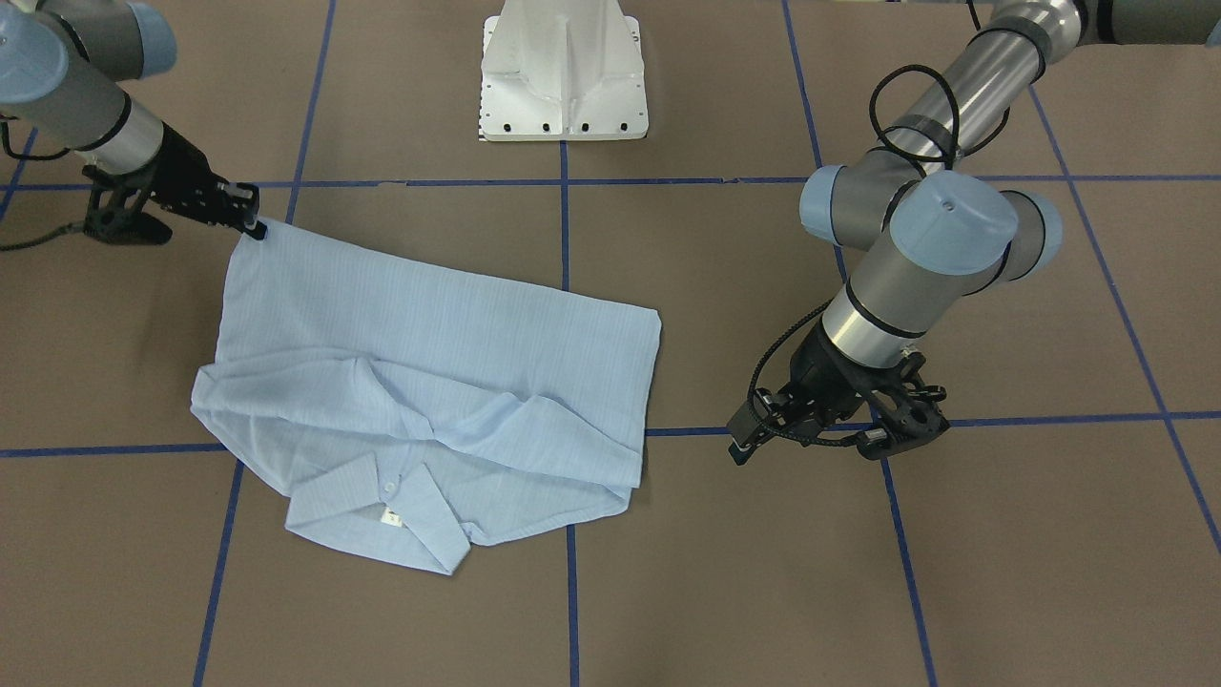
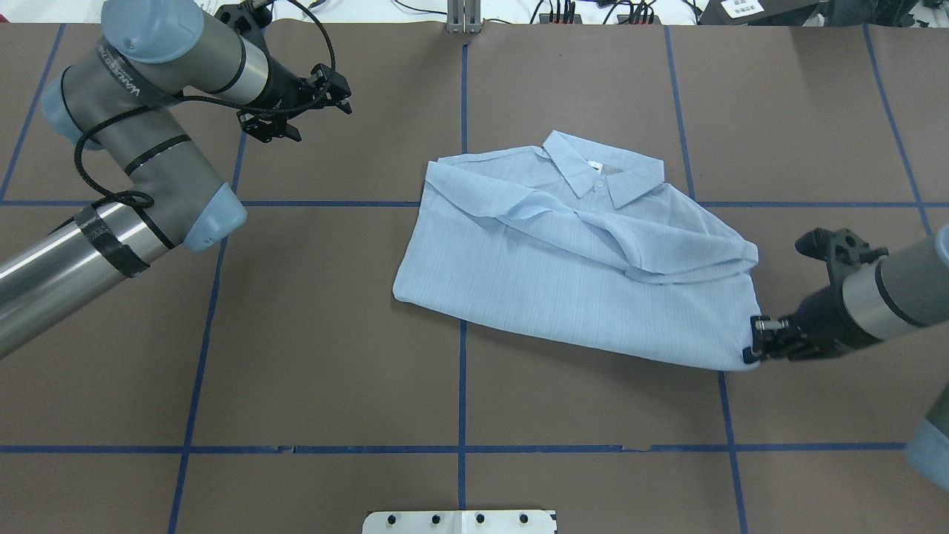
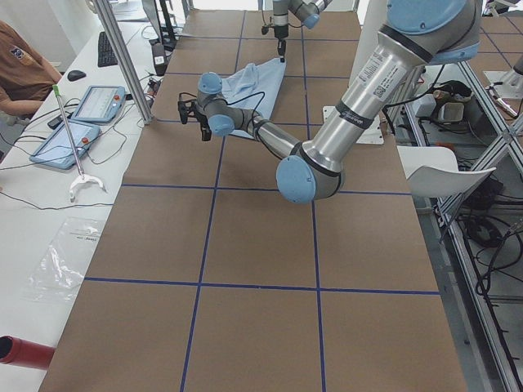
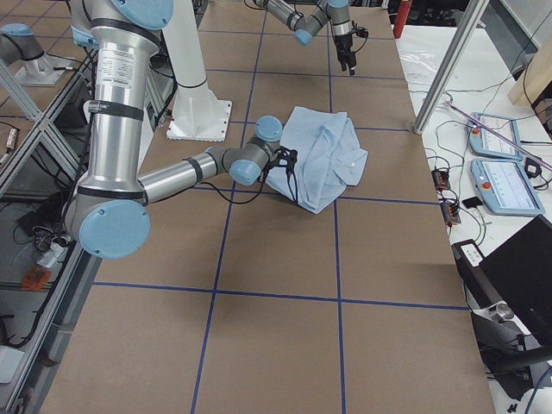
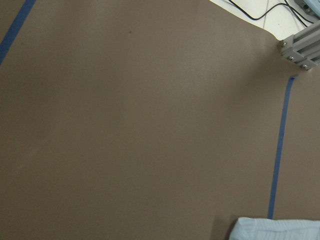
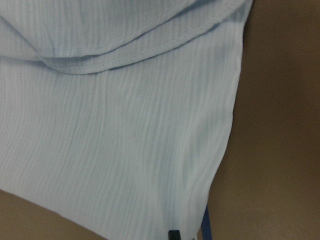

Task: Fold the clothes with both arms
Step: 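Drag the folded shirt with the right gripper toward the robot, rotating it, then grasp the shirt corner nearest the robot with the left gripper while the right gripper withdraws, then drag the shirt with the left gripper away from the robot, straightening it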

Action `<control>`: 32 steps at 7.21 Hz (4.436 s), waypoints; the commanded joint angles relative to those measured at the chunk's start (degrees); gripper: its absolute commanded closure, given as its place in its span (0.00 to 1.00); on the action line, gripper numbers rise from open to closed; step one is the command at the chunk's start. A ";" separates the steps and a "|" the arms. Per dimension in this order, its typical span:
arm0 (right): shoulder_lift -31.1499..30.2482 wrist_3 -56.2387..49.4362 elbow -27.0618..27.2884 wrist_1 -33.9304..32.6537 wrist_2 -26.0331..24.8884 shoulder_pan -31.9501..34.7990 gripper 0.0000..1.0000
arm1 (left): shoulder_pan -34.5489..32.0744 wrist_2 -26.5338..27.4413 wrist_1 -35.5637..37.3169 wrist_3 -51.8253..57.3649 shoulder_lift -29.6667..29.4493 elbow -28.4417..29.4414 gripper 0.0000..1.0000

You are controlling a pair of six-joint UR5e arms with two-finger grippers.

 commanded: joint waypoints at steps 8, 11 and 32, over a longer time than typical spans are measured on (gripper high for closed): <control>-0.60 -0.24 3.57 12.74 -0.60 -11.67 0.00 | 12.93 3.78 4.30 -4.69 0.29 -9.30 0.01; 2.78 -0.42 2.42 12.74 -0.52 5.31 0.00 | 21.63 5.35 15.01 -13.45 -0.06 -15.72 0.01; 3.74 -0.42 -0.75 12.74 -0.78 11.95 0.00 | 18.36 9.40 13.56 -7.98 -4.20 -6.72 1.00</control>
